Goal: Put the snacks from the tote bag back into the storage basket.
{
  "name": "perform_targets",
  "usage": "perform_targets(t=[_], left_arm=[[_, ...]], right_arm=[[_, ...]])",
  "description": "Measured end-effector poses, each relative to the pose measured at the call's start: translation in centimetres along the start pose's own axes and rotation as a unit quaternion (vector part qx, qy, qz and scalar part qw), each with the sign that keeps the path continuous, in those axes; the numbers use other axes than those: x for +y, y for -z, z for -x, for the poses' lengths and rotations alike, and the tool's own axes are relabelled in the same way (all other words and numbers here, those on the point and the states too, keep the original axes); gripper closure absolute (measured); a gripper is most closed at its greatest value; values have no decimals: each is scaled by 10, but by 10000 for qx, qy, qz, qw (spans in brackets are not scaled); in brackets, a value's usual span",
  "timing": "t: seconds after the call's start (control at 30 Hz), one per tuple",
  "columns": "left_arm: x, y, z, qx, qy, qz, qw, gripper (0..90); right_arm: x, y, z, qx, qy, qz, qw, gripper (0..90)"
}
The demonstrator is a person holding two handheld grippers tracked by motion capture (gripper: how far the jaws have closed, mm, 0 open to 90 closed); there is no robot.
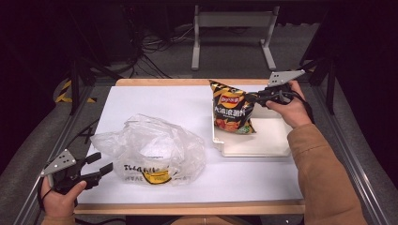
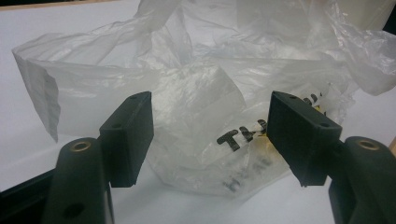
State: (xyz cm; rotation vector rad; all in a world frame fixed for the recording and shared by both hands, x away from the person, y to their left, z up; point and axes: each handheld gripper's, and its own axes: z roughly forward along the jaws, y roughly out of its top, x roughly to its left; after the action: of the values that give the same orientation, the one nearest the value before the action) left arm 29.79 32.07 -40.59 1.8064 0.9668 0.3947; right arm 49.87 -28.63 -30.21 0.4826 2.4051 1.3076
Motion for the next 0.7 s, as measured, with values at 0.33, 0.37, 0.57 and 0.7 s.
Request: perform_targets(t=[0.33, 0.37, 0.57, 0.7], left_arm=[[2, -3, 0, -32, -16, -14, 10000, 327], [2, -3, 0, -38, -24, -10, 10000, 327], [3, -6, 0, -64, -18, -18, 10000, 326], [4, -7, 0, -77, -43, -23, 10000, 325]], right_arm=[[-6, -1, 6, -620, 145, -216, 9977, 659], [-6, -1, 6, -620, 145, -216, 9977, 659], [-10, -2, 9, -780, 23, -199, 9968, 568], [-10, 1, 8, -783, -100, -21, 9969, 481]])
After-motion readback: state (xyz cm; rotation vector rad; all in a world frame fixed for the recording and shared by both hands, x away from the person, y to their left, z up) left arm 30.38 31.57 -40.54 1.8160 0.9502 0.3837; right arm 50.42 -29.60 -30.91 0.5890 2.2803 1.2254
